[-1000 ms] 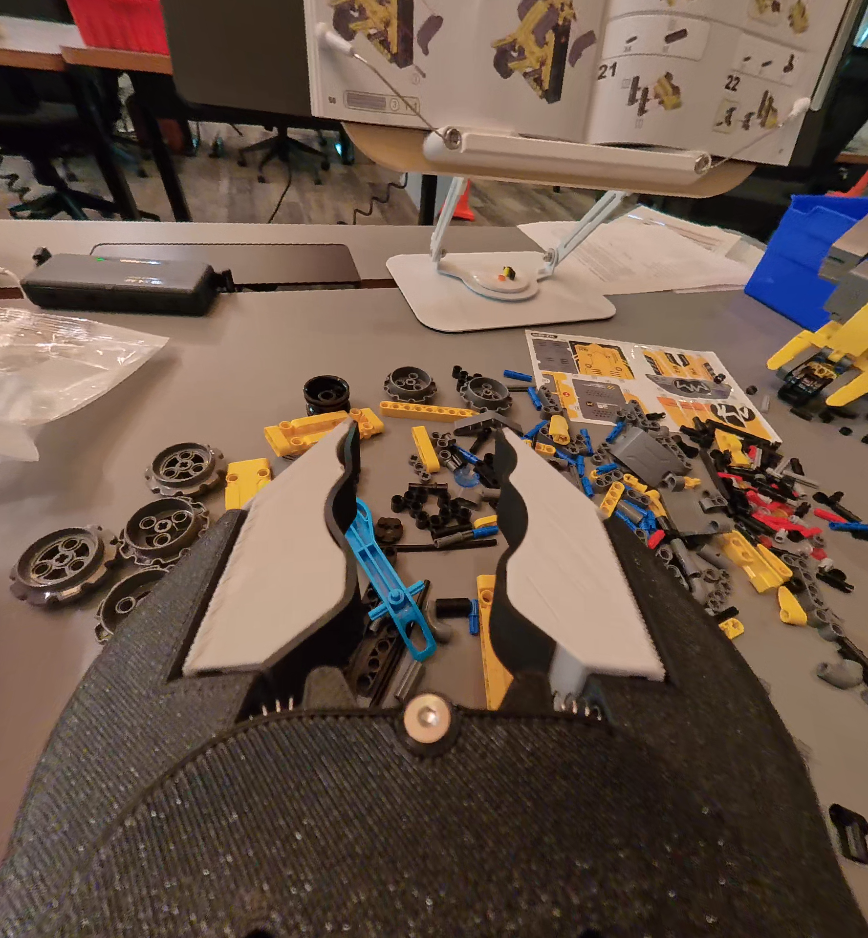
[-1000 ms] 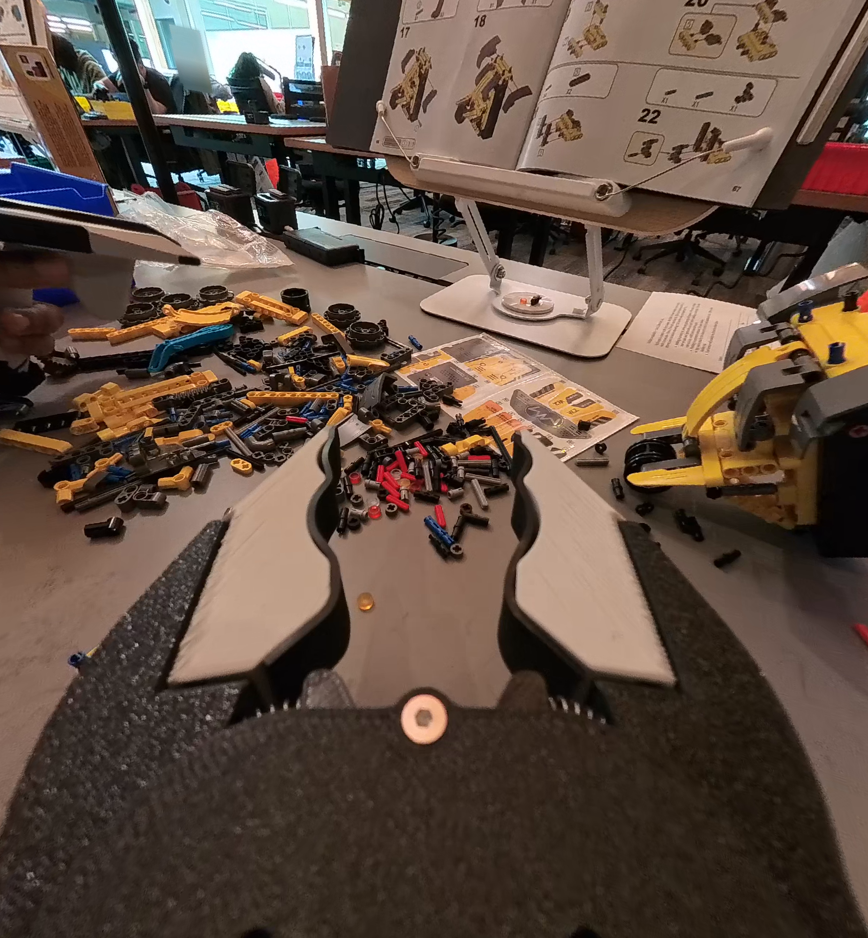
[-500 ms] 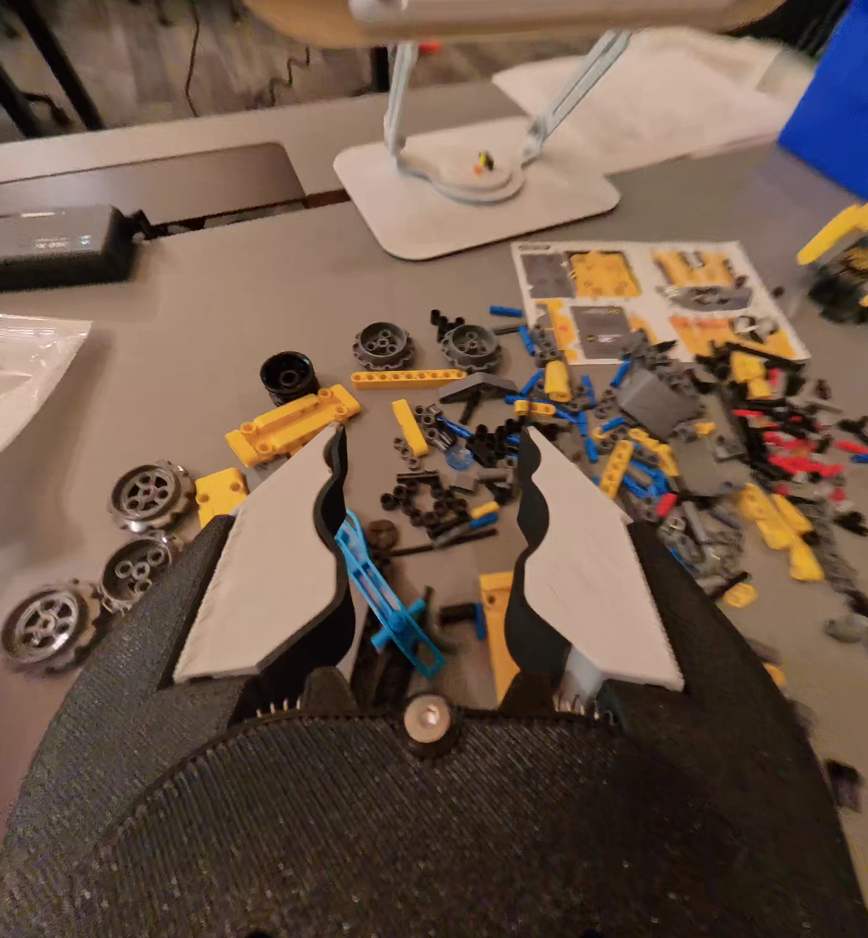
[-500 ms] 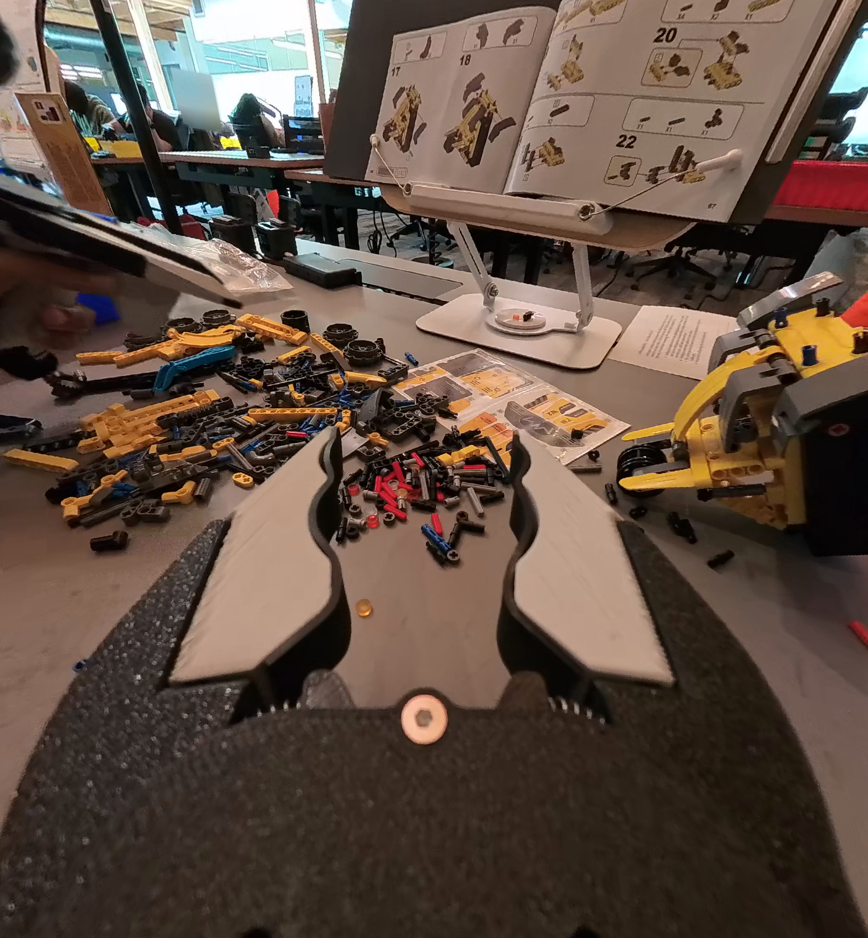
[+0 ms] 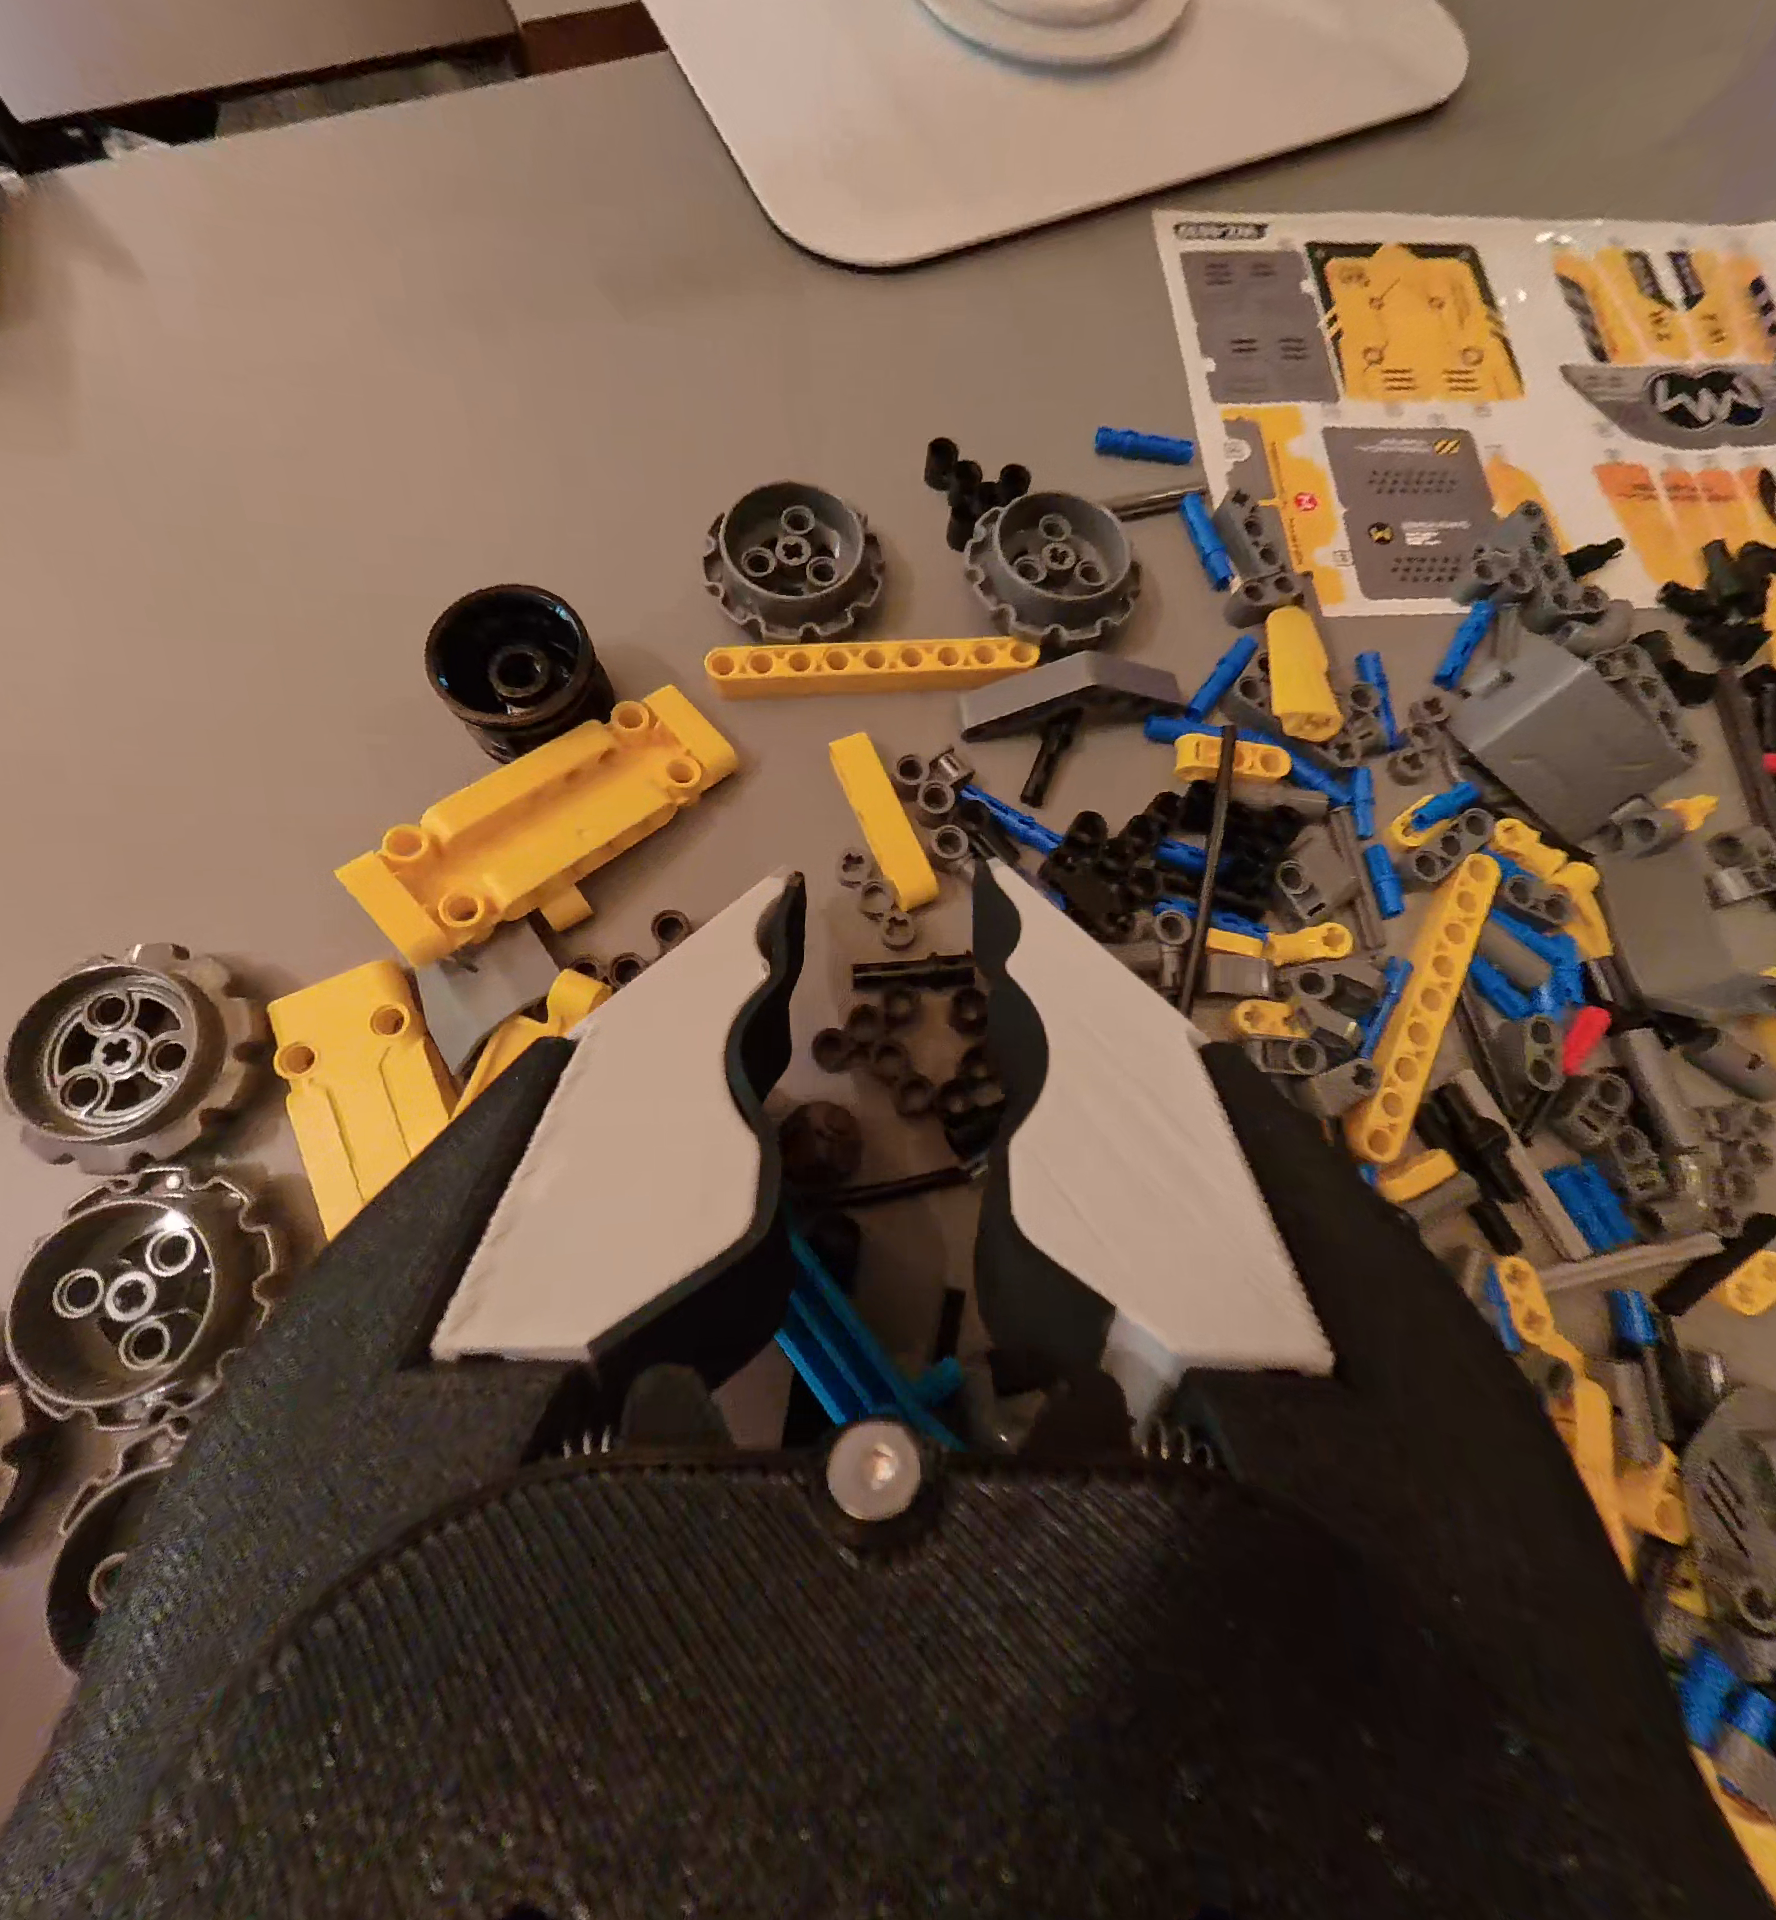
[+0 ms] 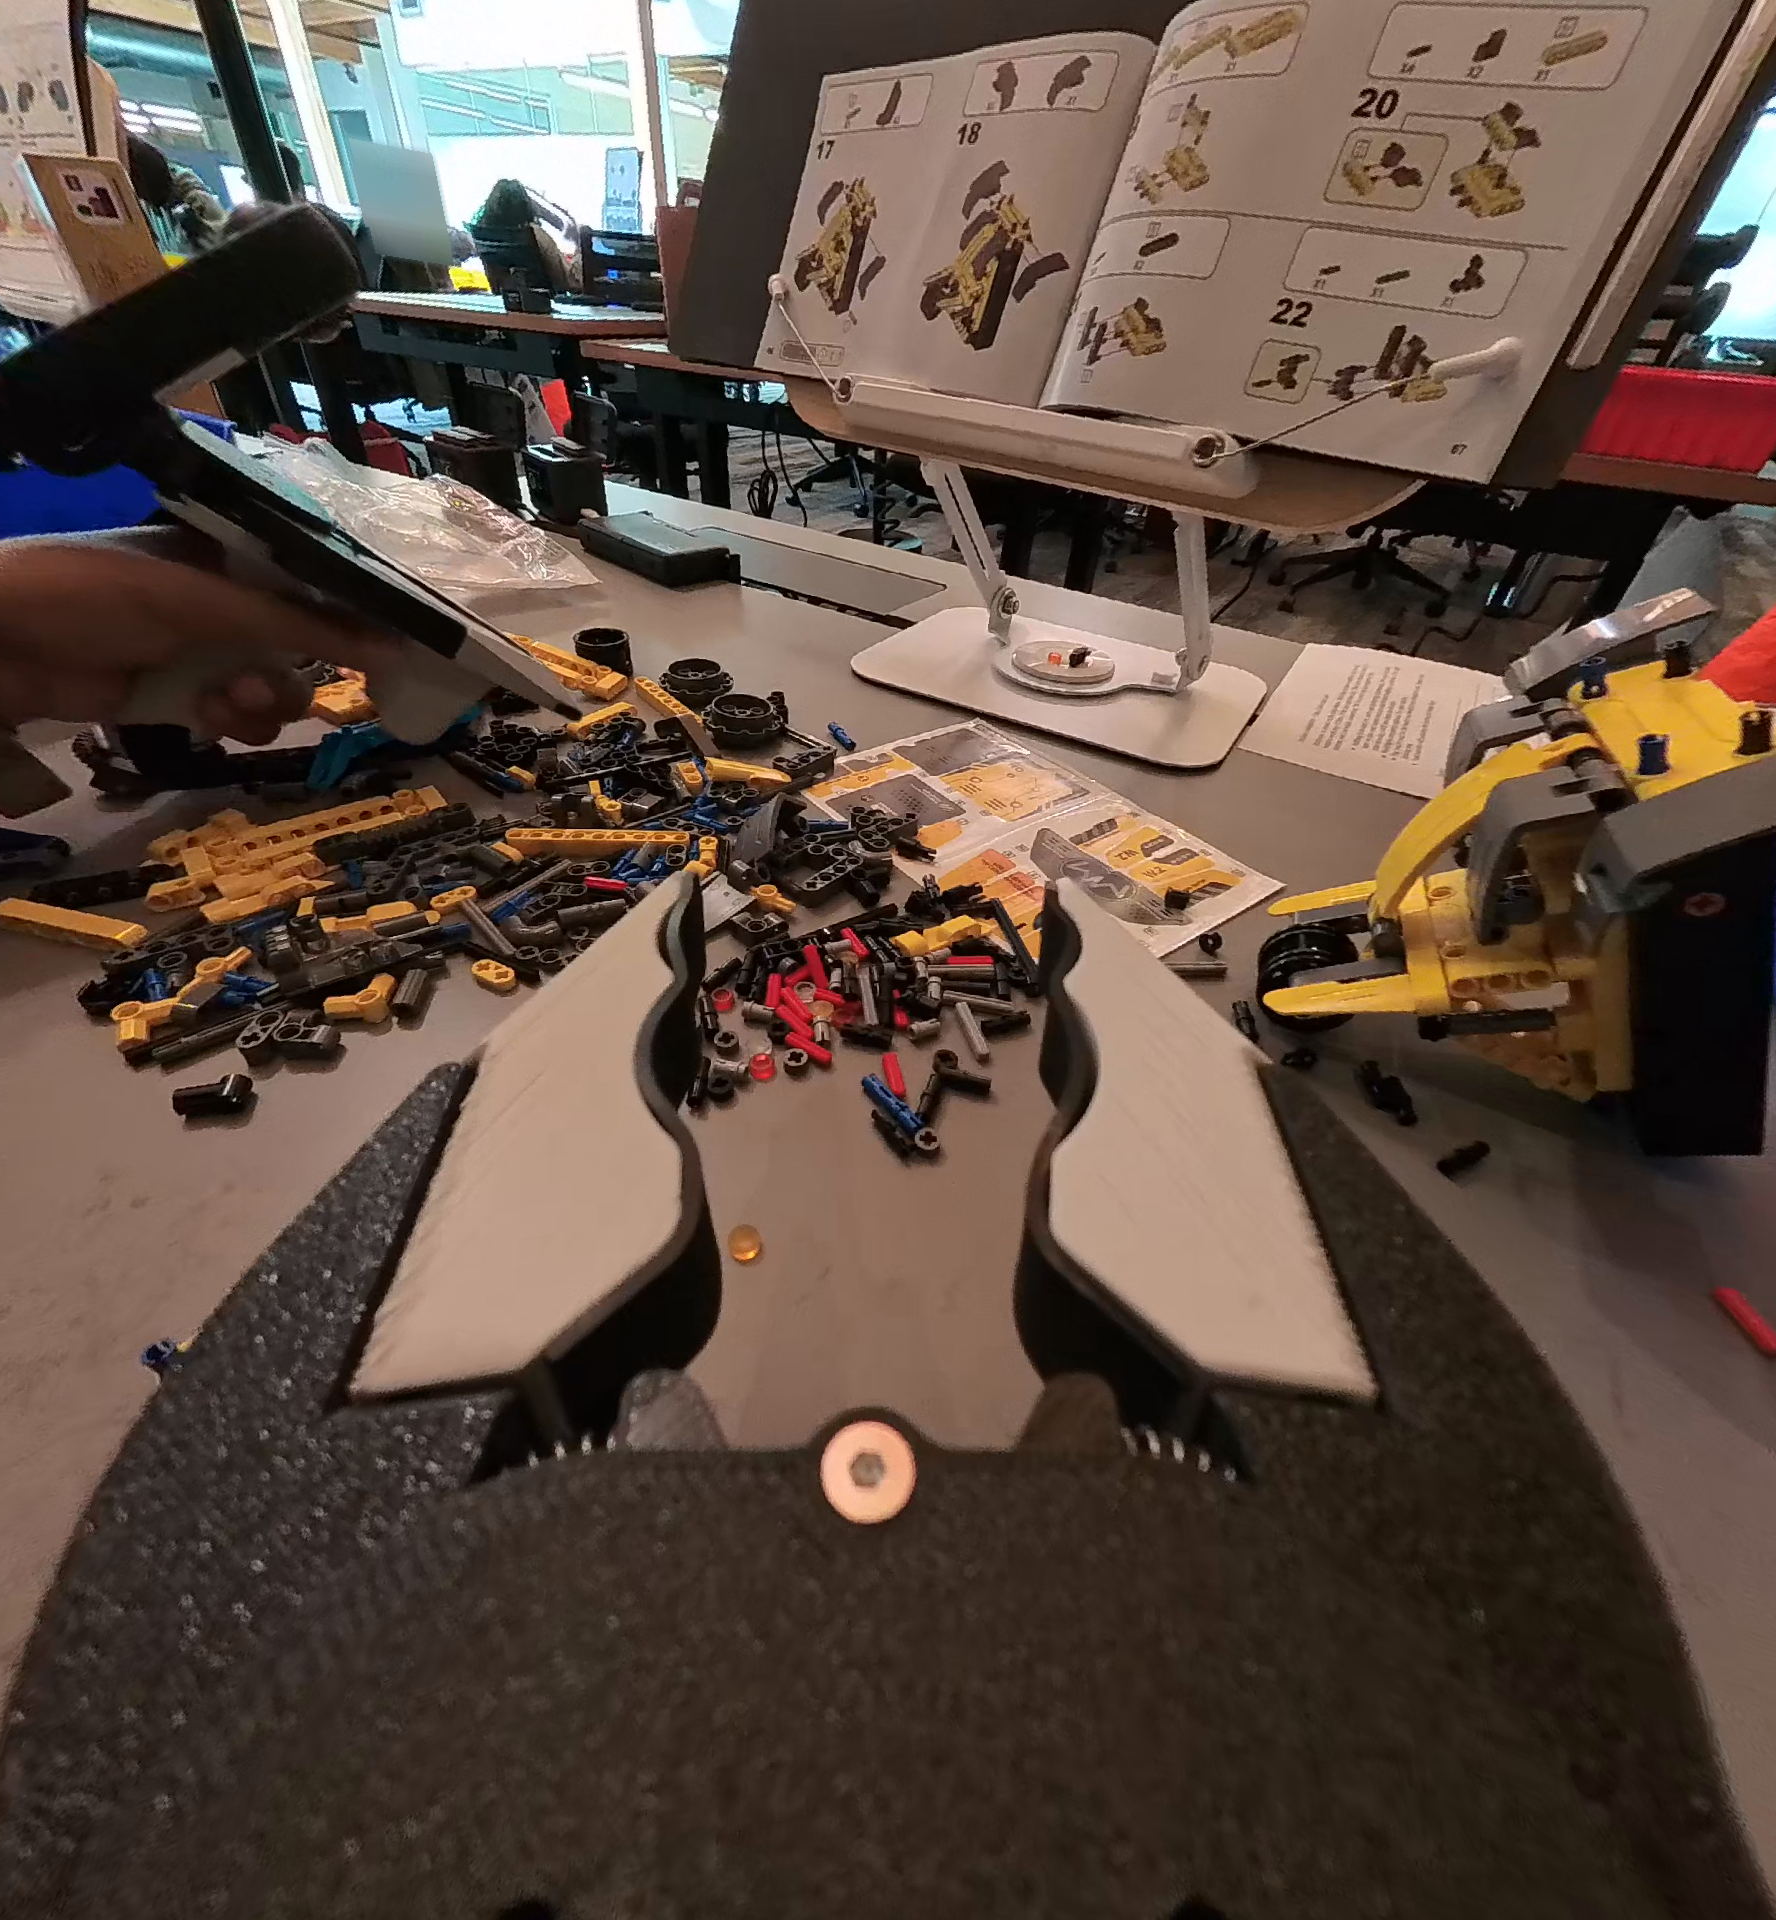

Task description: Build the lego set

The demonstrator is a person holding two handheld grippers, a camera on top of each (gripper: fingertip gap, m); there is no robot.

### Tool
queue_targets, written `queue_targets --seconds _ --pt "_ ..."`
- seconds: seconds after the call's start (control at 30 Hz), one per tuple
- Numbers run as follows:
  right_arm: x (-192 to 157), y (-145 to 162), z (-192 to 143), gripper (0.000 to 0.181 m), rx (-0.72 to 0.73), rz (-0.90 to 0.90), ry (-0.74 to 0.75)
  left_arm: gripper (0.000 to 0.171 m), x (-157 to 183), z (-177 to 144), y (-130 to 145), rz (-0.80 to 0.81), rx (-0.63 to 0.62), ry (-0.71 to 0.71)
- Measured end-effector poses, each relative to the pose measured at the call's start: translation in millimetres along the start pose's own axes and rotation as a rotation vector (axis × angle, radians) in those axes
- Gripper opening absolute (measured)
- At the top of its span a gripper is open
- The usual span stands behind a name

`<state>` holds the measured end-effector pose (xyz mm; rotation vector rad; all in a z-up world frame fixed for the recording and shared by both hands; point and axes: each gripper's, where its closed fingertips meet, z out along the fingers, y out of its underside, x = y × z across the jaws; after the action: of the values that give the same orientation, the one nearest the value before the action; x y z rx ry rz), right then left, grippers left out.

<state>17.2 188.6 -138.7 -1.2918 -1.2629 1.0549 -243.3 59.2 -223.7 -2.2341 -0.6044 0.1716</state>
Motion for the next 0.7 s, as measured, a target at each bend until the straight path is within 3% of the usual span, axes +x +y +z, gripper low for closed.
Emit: queue_targets --seconds 0.37,0.43,0.7 --pt "-2 1 2 0.064 -0.008 -0.006 -0.008 0.015 -3 6 2 0.097 -0.026 -0.06" --pt "-3 1 2 0.064 -0.008 -0.007 -0.008 0.006 -8 4 0 0.109 -0.019 -0.098" --pt "-3 1 2 0.064 -0.008 -0.008 -0.01 0.029 -4 2 -7 0.138 0.023 -0.101"
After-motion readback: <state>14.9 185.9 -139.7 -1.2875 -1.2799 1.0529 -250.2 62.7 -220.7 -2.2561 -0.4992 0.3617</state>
